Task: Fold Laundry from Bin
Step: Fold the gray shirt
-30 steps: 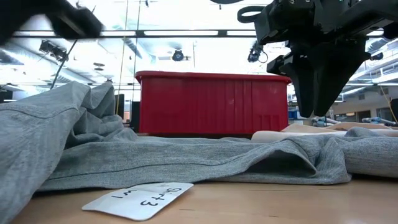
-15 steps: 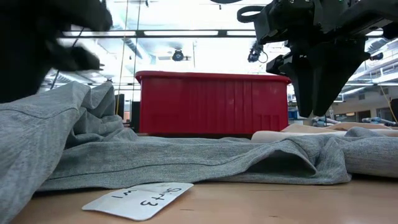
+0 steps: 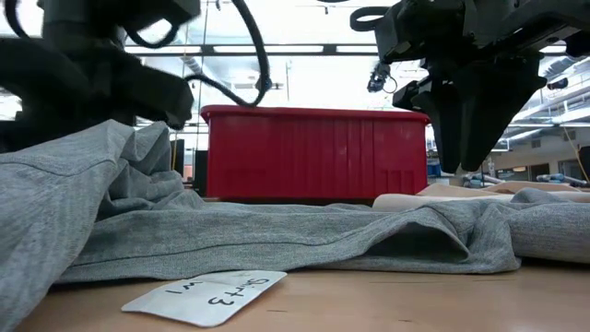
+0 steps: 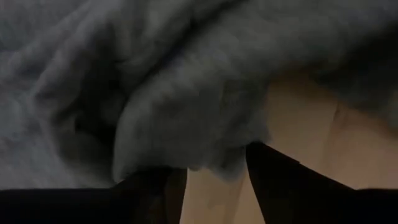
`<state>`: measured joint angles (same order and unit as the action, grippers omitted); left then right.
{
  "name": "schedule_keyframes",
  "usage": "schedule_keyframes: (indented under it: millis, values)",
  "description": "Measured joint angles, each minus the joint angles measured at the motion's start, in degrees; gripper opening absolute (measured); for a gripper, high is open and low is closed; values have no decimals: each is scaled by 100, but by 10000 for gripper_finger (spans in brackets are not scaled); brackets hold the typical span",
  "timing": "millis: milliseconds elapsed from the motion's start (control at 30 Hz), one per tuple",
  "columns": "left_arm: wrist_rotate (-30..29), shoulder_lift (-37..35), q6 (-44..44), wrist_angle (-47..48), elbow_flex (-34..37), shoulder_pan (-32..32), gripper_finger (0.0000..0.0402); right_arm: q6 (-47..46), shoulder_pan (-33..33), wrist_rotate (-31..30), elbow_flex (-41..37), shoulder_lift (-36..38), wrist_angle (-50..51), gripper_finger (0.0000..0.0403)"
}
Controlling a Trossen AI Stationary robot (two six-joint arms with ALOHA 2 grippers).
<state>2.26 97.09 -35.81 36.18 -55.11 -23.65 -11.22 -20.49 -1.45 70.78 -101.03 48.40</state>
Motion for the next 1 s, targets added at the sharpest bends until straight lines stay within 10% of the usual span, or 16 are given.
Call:
schedule_keyframes:
  millis: [267, 567, 1000]
  values:
    - [185, 87, 326, 125, -69, 76, 20, 29, 0, 0, 0, 0, -7, 122]
    - [2725, -303, 791, 2226, -1231, -435, 8, -28, -4, 2, 0, 0, 53, 122]
    - [2353, -769, -46, 4322, -3603, -1192, 7, -41, -11, 111, 0, -2, 115, 122]
